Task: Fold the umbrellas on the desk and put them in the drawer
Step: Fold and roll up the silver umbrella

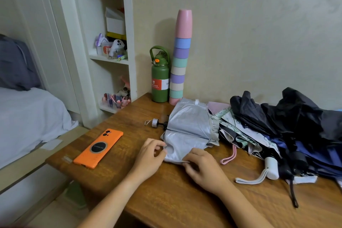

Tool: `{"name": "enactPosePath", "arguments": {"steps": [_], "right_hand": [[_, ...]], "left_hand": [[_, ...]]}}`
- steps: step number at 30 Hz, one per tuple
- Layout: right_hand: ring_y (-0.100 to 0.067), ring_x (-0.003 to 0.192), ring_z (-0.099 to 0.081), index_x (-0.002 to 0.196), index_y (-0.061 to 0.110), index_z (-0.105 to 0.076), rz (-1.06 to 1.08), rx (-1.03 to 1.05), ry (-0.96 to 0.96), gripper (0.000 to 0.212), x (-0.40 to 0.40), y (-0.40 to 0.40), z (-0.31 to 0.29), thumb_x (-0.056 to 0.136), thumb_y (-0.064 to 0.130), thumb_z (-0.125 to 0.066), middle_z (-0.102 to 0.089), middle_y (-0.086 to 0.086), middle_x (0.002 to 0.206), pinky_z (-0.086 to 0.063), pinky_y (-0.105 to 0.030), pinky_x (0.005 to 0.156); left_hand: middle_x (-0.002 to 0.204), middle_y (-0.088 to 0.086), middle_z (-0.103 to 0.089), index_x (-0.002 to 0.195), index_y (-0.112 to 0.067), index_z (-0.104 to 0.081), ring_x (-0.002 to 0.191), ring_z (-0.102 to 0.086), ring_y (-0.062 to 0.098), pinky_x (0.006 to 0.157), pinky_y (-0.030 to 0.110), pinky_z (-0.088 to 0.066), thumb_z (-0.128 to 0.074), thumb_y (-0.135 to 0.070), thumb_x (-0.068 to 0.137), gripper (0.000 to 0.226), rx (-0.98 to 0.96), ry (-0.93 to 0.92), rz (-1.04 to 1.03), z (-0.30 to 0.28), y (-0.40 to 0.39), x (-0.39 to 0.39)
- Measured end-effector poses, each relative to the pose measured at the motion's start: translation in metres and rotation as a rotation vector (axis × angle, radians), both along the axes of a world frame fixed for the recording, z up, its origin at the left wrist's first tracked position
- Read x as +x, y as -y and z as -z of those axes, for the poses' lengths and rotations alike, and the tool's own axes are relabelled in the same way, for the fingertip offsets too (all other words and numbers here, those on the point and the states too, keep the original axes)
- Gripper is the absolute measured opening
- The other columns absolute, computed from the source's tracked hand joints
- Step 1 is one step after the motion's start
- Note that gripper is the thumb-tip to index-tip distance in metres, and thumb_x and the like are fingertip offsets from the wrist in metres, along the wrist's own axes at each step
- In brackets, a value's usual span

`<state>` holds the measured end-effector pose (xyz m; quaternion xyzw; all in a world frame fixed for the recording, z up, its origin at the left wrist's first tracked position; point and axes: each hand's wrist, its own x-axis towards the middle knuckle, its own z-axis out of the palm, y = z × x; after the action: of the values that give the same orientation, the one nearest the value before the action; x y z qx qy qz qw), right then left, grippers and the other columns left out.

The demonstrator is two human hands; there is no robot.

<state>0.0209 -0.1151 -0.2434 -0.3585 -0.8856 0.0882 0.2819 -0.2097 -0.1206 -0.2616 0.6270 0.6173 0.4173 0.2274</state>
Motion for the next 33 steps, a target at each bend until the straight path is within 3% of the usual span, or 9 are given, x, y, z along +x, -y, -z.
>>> {"name": "enactPosePath", "arguments": {"steps": [3,8,15,17,20,24,27,30,33], "right_hand": [[-0.004,0.086,-0.051,0.09,0.025,-0.059,0.003,0.003,-0.127,0.003,0.0,0.004,-0.006,0.09,0.023,-0.061,-0.05,0.014,0.092,-0.046,-0.024,0.078],[-0.011,0.09,-0.054,0.091,0.027,-0.054,-0.038,-0.089,-0.12,0.017,0.0,0.003,-0.006,0.079,0.016,-0.059,-0.054,0.011,0.096,-0.048,-0.03,0.081],[-0.01,0.087,-0.054,0.088,0.026,-0.053,-0.088,-0.138,-0.05,0.014,-0.001,0.001,-0.002,0.08,0.02,-0.063,-0.057,0.012,0.092,-0.046,-0.027,0.079],[-0.009,0.086,-0.054,0.089,0.026,-0.055,-0.077,-0.139,-0.06,0.013,0.0,0.001,-0.001,0.085,0.025,-0.067,-0.057,0.013,0.09,-0.044,-0.023,0.078],[-0.008,0.086,-0.055,0.089,0.028,-0.056,-0.059,-0.134,-0.056,0.013,0.001,0.0,-0.001,0.087,0.031,-0.069,-0.057,0.014,0.09,-0.045,-0.024,0.079],[-0.008,0.083,-0.055,0.089,0.027,-0.056,-0.048,-0.122,-0.054,0.012,0.0,0.002,-0.002,0.087,0.029,-0.068,-0.059,0.011,0.09,-0.046,-0.026,0.078],[-0.008,0.082,-0.054,0.09,0.025,-0.057,-0.039,-0.111,-0.056,0.012,0.001,0.004,-0.003,0.087,0.025,-0.068,-0.06,0.009,0.09,-0.046,-0.028,0.077],[-0.009,0.082,-0.054,0.091,0.024,-0.057,-0.046,-0.106,-0.05,0.012,0.001,0.005,-0.004,0.087,0.021,-0.068,-0.06,0.009,0.09,-0.046,-0.029,0.076],[-0.006,0.08,-0.053,0.093,0.023,-0.057,-0.063,-0.099,-0.057,0.012,-0.001,0.007,-0.006,0.088,0.016,-0.066,-0.059,0.01,0.089,-0.044,-0.024,0.072]], "left_hand": [[0.119,-0.015,-0.055,0.119,-0.028,-0.072,0.106,-0.055,-0.004,0.085,0.008,-0.042,-0.057,-0.029,0.102,0.022,0.009,0.014,-0.067,-0.001,-0.002,0.001],[0.118,-0.021,-0.053,0.128,-0.037,-0.069,0.106,-0.055,-0.002,0.083,0.011,-0.047,-0.064,-0.025,0.1,0.031,0.07,0.009,-0.009,-0.003,0.0,0.003],[0.107,-0.013,-0.058,0.086,-0.031,-0.072,0.099,-0.058,-0.001,0.085,0.02,-0.048,-0.079,-0.025,0.087,0.009,0.078,0.016,-0.005,-0.004,0.002,0.003],[0.111,-0.015,-0.057,0.095,-0.034,-0.077,0.105,-0.056,-0.004,0.089,0.019,-0.047,-0.073,-0.034,0.093,0.004,0.066,0.046,0.05,-0.008,0.005,0.004],[0.122,-0.016,-0.051,0.116,-0.036,-0.076,0.114,-0.051,-0.006,0.094,0.014,-0.042,-0.064,-0.037,0.1,0.02,0.051,0.106,0.133,-0.011,0.008,0.001],[0.12,-0.014,-0.054,0.106,-0.023,-0.078,0.112,-0.053,-0.003,0.098,0.023,-0.042,-0.06,-0.044,0.101,0.028,-0.029,0.138,0.072,-0.007,0.005,0.001],[0.117,-0.014,-0.056,0.099,-0.026,-0.077,0.113,-0.052,-0.003,0.098,0.022,-0.043,-0.063,-0.047,0.098,0.025,-0.003,0.065,0.092,-0.005,0.004,0.003],[0.119,-0.016,-0.055,0.106,-0.03,-0.074,0.114,-0.053,-0.003,0.094,0.019,-0.044,-0.07,-0.039,0.096,0.014,0.059,0.071,0.12,-0.006,0.006,0.001],[0.122,-0.017,-0.057,0.118,-0.029,-0.073,0.117,-0.054,-0.002,0.096,0.02,-0.045,-0.07,-0.032,0.096,0.022,0.062,0.072,0.168,-0.006,0.007,-0.001]]}}
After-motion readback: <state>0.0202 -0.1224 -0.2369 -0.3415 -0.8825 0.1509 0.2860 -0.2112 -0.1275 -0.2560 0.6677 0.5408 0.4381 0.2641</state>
